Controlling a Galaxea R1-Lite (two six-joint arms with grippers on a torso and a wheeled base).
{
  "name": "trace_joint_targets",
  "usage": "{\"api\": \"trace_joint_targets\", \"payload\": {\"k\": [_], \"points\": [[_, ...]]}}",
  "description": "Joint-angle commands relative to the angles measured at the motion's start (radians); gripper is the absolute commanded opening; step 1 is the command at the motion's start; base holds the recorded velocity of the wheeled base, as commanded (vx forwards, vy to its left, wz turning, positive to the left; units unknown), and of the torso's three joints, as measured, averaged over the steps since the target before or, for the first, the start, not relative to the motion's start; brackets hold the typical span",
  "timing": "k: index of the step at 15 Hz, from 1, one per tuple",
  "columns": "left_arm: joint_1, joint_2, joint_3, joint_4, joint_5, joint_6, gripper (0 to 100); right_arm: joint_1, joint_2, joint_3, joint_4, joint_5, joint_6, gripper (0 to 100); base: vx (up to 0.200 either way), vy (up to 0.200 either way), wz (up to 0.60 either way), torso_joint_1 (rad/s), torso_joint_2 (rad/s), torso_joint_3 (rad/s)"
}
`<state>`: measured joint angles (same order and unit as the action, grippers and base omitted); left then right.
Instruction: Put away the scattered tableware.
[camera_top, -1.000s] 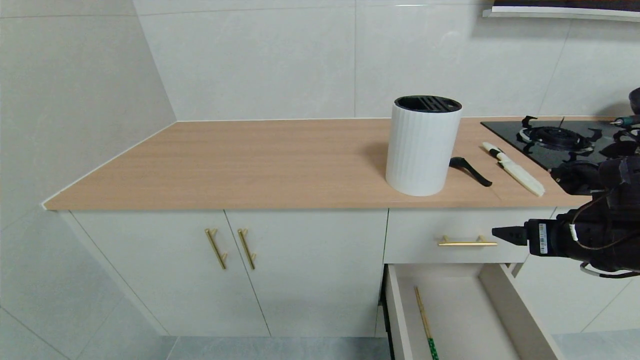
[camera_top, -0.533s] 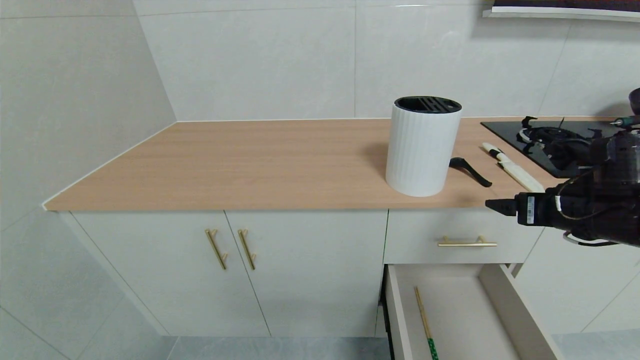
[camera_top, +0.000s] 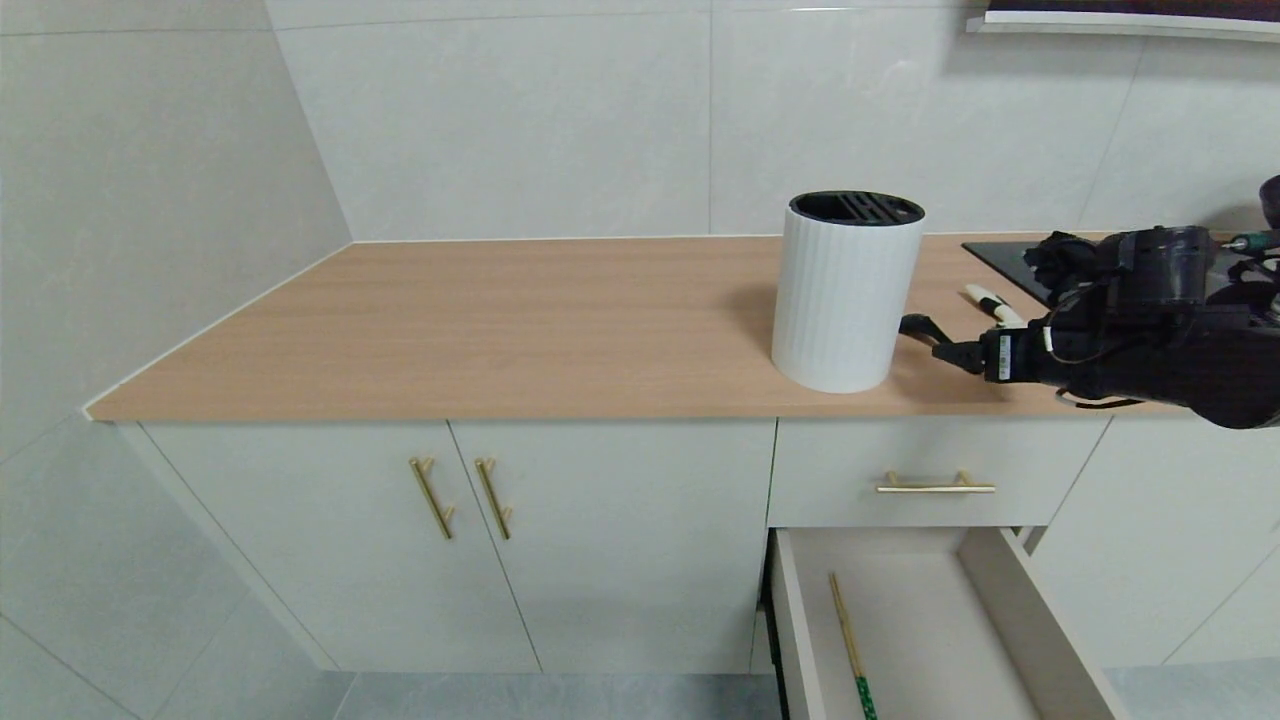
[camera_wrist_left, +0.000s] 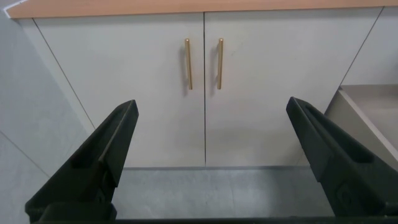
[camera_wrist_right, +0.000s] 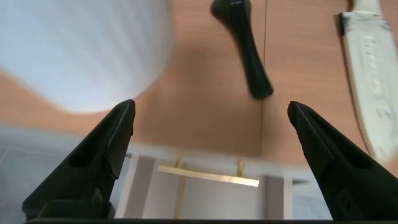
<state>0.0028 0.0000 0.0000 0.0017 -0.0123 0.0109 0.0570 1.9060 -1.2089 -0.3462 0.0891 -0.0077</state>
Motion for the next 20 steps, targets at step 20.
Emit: {"api": "trace_joint_targets", "payload": {"k": [20], "points": [[0.0, 0.0, 0.0, 0.0, 0.0, 0.0, 100, -0.077, 0.219, -0.05, -0.223, 0.1, -0.003, 100, 0.0, 0.0, 0.0, 0.0, 0.0, 0.0]]}}
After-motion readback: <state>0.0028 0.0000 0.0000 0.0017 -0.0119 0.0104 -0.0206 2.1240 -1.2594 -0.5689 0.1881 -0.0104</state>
